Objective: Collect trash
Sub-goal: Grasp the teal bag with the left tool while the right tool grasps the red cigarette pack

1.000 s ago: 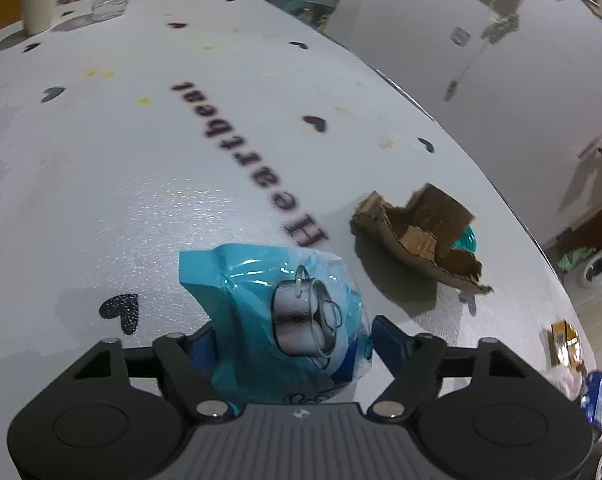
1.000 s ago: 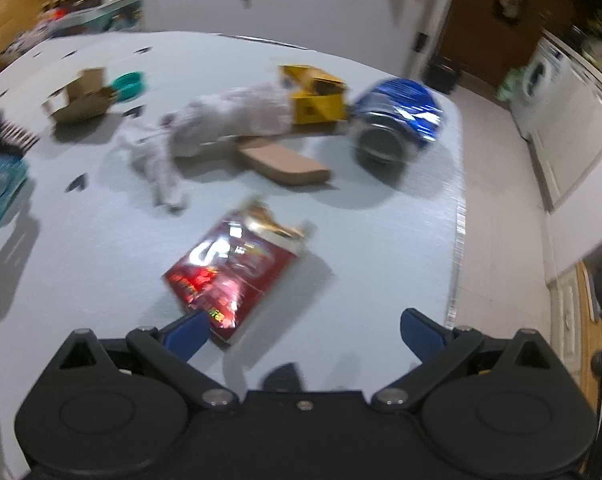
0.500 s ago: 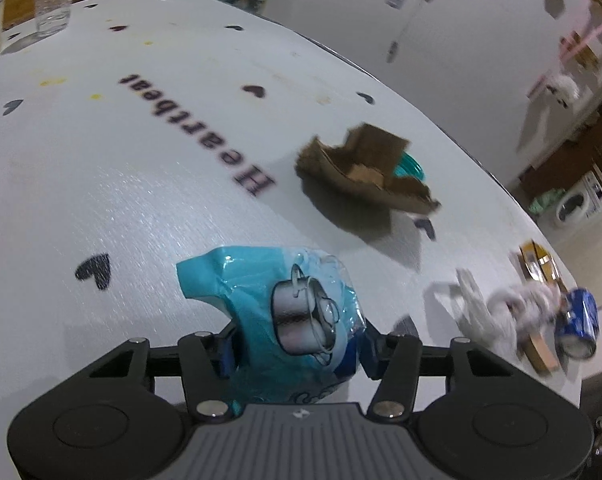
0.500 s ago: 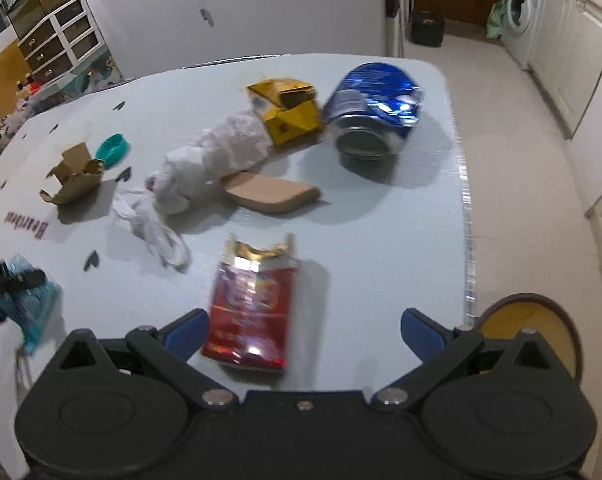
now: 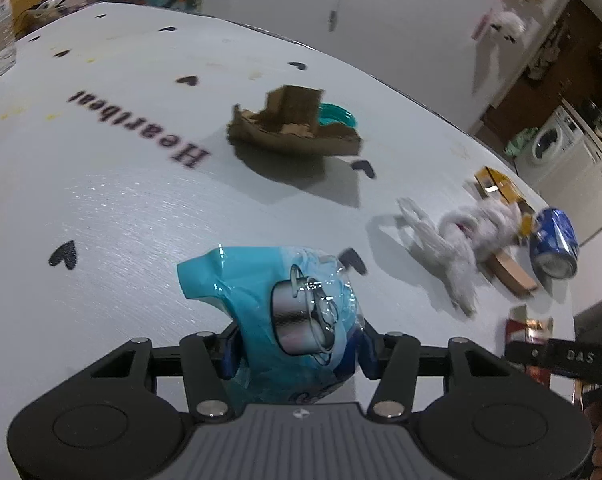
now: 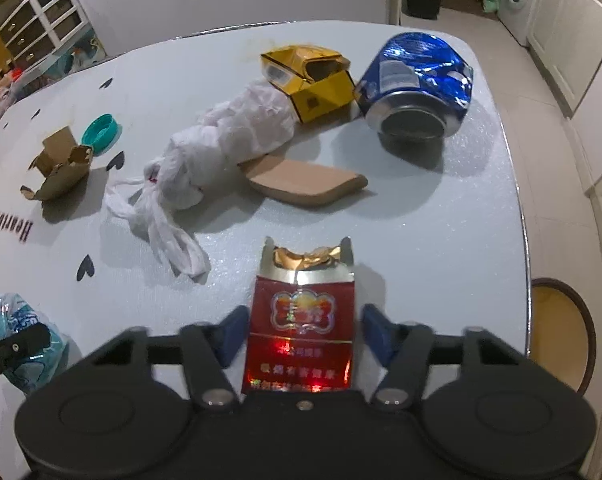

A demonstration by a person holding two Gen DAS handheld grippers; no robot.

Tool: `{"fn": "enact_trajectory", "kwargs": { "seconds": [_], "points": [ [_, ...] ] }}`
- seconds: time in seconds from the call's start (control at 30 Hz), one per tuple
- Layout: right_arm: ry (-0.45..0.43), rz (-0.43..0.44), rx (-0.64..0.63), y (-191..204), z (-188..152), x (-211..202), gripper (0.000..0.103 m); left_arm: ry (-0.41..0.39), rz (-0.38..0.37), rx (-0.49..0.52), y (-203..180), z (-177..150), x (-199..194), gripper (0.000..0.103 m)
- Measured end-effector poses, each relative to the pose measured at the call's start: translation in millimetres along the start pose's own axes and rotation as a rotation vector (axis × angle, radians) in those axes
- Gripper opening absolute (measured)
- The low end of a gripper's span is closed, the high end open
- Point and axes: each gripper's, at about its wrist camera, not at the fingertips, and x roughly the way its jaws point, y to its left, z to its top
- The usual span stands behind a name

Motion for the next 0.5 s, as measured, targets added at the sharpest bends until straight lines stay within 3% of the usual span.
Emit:
{"fn": "enact_trajectory", "kwargs": {
  "seconds": [0.5],
  "points": [
    [-0.049, 0.034, -0.138, 4.3, -25.1, -31.3, 0.052, -0.002, -0.011, 0.119, -35.1, -10.6, -28.1, 0.054]
  ]
}}
